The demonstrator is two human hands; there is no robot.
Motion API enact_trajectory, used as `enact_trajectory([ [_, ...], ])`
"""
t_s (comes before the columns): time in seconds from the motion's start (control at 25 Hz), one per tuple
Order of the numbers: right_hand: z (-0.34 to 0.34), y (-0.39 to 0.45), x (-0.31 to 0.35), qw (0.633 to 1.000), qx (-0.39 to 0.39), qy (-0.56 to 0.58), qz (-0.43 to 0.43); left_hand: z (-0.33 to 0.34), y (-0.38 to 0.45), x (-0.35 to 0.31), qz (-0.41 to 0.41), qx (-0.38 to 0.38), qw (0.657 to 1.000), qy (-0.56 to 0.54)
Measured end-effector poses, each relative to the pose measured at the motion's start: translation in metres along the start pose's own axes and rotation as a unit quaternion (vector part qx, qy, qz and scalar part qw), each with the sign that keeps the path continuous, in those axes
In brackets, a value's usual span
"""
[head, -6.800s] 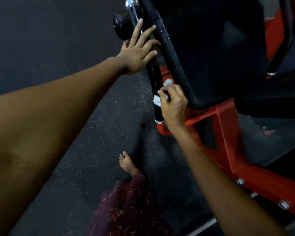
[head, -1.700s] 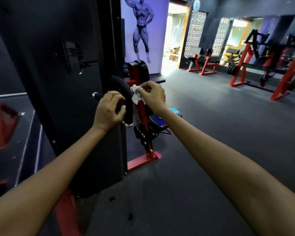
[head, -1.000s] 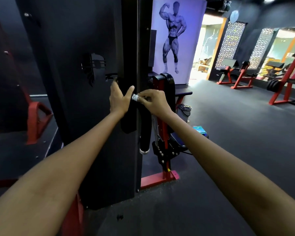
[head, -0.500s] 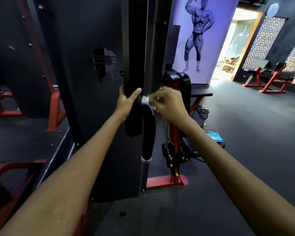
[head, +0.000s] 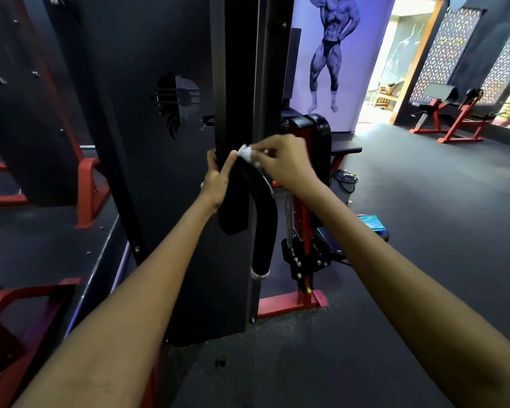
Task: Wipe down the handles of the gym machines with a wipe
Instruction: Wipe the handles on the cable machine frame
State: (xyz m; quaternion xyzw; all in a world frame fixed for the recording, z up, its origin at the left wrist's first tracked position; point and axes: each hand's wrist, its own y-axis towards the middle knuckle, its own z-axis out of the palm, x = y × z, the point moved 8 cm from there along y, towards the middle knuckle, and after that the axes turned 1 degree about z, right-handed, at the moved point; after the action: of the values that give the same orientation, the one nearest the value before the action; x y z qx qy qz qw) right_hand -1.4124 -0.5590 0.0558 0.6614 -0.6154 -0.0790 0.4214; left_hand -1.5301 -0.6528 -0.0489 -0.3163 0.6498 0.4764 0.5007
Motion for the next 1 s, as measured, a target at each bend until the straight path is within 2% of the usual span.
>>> enact_trajectory([
  [0.04, 0.016, 0.003, 0.002, 0.999, 0.034, -0.031, 0.007, 0.002, -0.002, 0.006, -0.005, 0.024, 1.0, 0.014],
  [0.12, 0.035, -0.002, 0.007, 0.996, 0.05, -0.064, -0.024, 0.005, -0.01, 0.021, -0.02, 0.064, 0.997, 0.036],
  [0.28, 0.022, -0.012, 0.014, 0.994, 0.019, -0.058, -0.089, 0.001, -0.022, 0.041, -0.009, 0.044, 0.997, 0.066],
  [0.44, 0.011, -0.053, 0.02, 0.988, 0.021, -0.08, -0.134, 0.003, -0.019, 0.044, 0.009, 0.049, 0.996, 0.076],
  [0.6, 0.0, -0.029, 0.024, 0.99, -0.007, -0.075, -0.12, 0.003, -0.02, 0.046, 0.018, 0.028, 0.998, 0.061],
  [0.72, 0.023, -0.006, 0.03, 0.991, 0.042, -0.088, -0.094, 0.005, -0.019, 0.041, 0.02, 0.03, 0.997, 0.073],
  [0.76, 0.028, -0.015, 0.03, 0.99, 0.033, -0.093, -0.102, 0.004, -0.019, 0.039, 0.024, 0.042, 0.995, 0.085],
  [0.88, 0.014, -0.075, 0.032, 0.98, -0.088, -0.109, -0.142, -0.007, -0.02, 0.02, 0.091, 0.058, 0.985, 0.135],
  [1.0, 0.002, -0.109, 0.029, 0.971, -0.152, -0.133, -0.129, -0.022, -0.029, -0.044, 0.219, -0.042, 0.968, 0.111],
])
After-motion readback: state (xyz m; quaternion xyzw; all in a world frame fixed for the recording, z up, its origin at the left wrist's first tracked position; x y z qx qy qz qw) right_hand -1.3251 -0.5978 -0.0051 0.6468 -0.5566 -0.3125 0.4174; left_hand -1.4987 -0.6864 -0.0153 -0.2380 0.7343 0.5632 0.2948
